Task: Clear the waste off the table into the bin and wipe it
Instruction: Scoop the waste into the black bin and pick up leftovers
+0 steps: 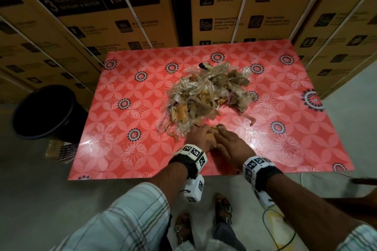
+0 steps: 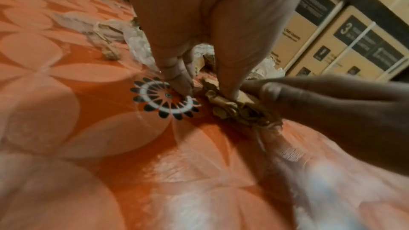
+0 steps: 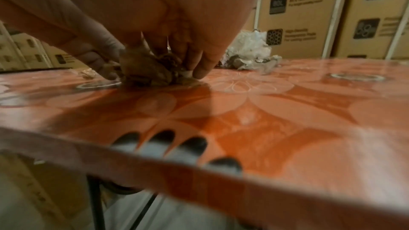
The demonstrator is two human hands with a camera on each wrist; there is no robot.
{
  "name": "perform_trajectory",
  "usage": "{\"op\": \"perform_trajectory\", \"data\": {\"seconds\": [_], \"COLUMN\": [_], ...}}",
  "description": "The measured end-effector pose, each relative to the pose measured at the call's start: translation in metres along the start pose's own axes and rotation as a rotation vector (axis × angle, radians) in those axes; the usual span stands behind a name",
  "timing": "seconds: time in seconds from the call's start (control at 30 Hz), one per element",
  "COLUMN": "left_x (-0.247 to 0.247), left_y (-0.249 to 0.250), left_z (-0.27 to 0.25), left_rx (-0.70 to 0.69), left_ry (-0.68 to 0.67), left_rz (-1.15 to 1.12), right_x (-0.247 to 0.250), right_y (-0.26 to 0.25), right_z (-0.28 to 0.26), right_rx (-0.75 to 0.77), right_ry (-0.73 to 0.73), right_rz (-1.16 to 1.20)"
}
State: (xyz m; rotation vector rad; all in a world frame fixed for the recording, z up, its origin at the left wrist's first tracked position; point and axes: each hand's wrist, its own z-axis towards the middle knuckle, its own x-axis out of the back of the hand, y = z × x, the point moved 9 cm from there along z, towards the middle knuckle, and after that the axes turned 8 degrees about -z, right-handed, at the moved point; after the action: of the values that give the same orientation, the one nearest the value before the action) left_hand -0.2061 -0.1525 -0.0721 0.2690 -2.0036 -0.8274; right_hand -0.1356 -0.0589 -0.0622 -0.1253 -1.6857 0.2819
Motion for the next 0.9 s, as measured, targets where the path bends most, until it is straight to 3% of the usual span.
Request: {"op": "perform_trajectory", "data": {"seconds": [0.2, 0.47, 0.6, 0.77, 0.9], "left_x": [0.006, -0.008, 0.0, -0.012, -0.023], "left_y": [0.007, 0.004, -0.007, -0.017, -0.032], "left_z": [0.001, -0.001, -0.002, -0.008, -0.005], "left_rx": [-0.05, -0.039, 0.018, 0.112, 0.154], "left_ry": [0.083, 0.018, 0.057, 0.002, 0.05], "left_rz": [0.166, 0.138, -0.137, -0.535, -0.7], "right_x": [0.015, -0.033, -0.01, -0.008, -0.002], "right_y": [0.003, 0.015, 0.003, 0.006, 0.003], "right_z": [0.016, 0.036, 0.026, 0.026, 0.025], "right_rx": [-0.059, -0.049, -0.078, -0.027, 0.003], "right_ry": [-0.056, -0.144, -0.062, -0.017, 0.022], "right_rz": [-0.136, -0.126, 0.003, 0.124, 0.227]}}
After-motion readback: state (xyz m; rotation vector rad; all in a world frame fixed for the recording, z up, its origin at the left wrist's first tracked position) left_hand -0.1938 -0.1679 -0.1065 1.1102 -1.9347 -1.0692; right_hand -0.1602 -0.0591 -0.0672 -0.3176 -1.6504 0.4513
